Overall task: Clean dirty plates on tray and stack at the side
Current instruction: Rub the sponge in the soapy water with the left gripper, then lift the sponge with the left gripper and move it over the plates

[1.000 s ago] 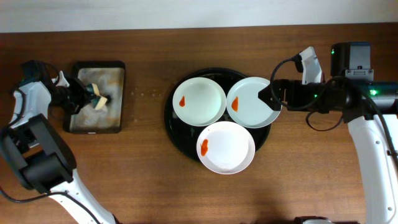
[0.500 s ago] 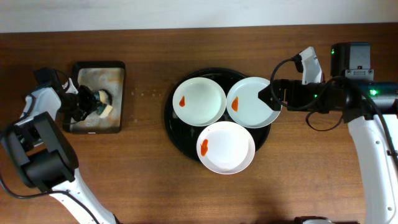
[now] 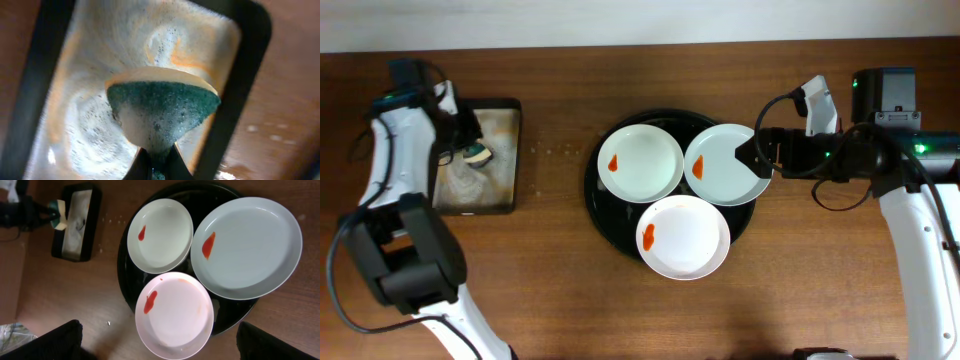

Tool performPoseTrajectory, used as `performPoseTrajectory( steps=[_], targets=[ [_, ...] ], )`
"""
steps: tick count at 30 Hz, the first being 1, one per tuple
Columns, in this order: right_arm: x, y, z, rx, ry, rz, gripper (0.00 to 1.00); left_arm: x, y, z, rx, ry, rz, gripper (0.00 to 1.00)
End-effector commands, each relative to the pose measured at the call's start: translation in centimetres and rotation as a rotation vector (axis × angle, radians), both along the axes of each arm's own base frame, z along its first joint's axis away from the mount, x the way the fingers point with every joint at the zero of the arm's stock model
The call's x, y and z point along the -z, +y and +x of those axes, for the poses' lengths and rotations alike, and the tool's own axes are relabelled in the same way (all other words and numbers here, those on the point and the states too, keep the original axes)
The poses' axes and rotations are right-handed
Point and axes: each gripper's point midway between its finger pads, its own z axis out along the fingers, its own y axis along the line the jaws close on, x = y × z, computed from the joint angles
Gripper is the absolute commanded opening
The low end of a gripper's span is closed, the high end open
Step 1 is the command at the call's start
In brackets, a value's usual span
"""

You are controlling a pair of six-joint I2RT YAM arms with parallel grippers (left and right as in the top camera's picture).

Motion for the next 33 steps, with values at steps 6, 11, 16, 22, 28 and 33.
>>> performPoseTrajectory(
  steps=[6,11,16,22,28,33],
  targets=[
    [-1.2,0.0,0.0,0.006,-0.031,0.011,0.99,7.8,1.8,-2.5,0.094,0.207,0.215,0.0],
    [-1.2,0.0,0.1,0.006,-0.032,0.011,0.99,10.0,0.9,-2.7,0.112,0.229,0.151,0.0],
    [-1.2,0.0,0.1,0.006,-0.032,0.011,0.99,12.3,-1.1,-3.1,0.14,0.254,0.034,0.0],
    [-1.2,0.0,0.1,0.006,-0.033,0.011,0.99,6.0,-0.5,-1.6,0.134,0.187,0.075,0.0],
    [-1.2,0.0,0.1,0.006,-0.032,0.011,0.99,-3.2,-0.4,-0.2,0.157,0.028,0.132,0.0],
    [-1.2,0.0,0.1,0.006,-0.033,0.011,0.99,-6.3,-0.2,-0.8,0.149,-0.016,0.163,0.0]
  ],
)
